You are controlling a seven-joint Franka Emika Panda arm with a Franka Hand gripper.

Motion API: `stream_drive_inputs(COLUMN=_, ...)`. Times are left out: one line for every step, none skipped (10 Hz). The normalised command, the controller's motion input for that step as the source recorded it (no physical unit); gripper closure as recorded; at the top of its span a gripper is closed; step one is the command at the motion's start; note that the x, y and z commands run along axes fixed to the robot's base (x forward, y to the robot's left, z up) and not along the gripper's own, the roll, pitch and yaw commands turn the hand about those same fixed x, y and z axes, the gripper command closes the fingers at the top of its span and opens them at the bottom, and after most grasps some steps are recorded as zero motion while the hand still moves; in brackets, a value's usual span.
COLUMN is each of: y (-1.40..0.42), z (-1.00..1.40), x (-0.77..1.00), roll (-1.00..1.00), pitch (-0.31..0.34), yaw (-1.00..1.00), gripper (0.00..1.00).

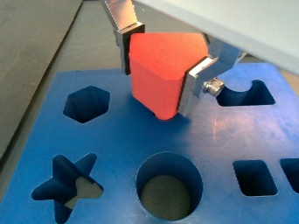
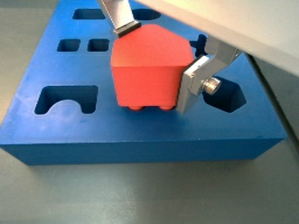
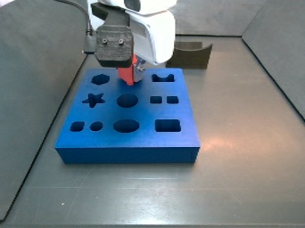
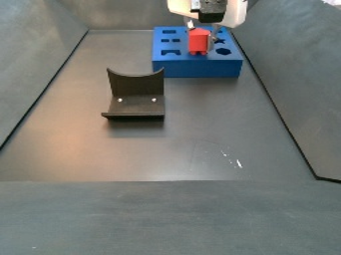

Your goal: Insert the 3 prong object.

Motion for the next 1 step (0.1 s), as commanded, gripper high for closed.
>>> stream_drive_inputs(y=0.02, z=0.0, x=0.0, roll=-0.04, pitch=0.0, yaw=-0.01, gripper=1.0)
